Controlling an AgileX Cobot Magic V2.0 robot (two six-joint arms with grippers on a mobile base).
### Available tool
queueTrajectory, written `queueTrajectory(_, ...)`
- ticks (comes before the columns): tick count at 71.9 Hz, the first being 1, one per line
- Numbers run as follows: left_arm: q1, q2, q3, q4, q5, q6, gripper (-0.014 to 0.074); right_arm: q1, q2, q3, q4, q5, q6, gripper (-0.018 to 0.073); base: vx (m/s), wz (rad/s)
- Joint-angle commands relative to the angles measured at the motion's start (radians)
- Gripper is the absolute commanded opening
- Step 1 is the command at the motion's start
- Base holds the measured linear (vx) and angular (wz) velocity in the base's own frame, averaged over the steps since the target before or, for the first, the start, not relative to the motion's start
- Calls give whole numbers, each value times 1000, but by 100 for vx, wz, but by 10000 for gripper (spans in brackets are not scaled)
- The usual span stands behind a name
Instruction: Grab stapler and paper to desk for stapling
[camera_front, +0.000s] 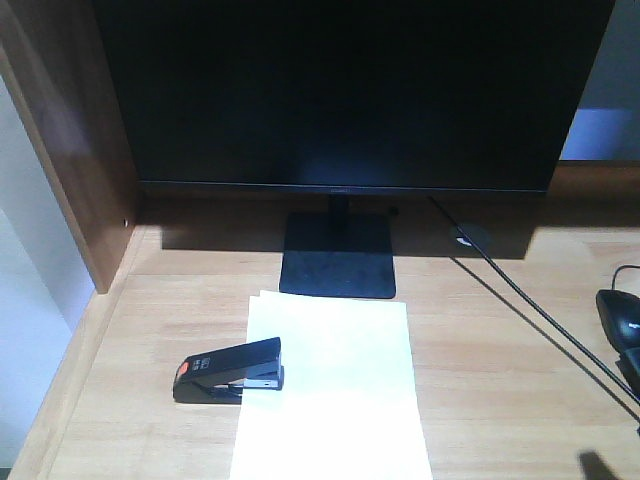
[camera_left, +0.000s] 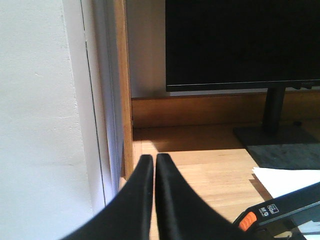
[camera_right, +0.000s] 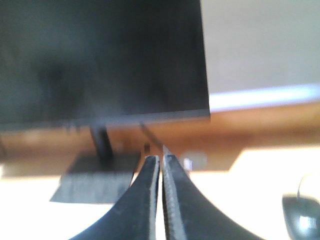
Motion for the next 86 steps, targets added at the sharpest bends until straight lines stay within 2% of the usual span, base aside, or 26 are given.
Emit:
queueTrajectory(1,-1,-15,23,-13,-83,-10,-8,-1,16,-30,227,-54,-275,-3,0,0)
queueTrajectory(7,-1,-15,23,-13,-83,-10,-8,-7,9,-30,370,-56,-438,-3,0,0)
queueTrajectory(11,-1,-15,23,-13,-83,-10,-8,-32,4,-30,451,-56,-500,-3,0,0)
queueTrajectory(15,-1,-15,23,-13,-83,-10,-8,-77,3,-30,487,-53,-533,-3,0,0)
queueTrajectory(23,-1,-15,23,-13,-83,-10,-8,-162,-16,-30,482,3,-527,-3,0,0)
queueTrajectory(33,-1,-15,23,-13,-83,-10,-8,-212,-92,27,460,28,-533,-3,0,0)
queueTrajectory(53,-1,-15,23,-13,-83,-10,-8,-217,-292,275,457,-110,-533,-3,0,0)
queueTrajectory(57,-1,-15,23,-13,-83,-10,-8,-217,-327,270,451,-44,-540,-3,0,0)
queueTrajectory(86,-1,-14,23,-13,-82,-10,-8,-219,-325,272,463,-42,-548,-3,0,0)
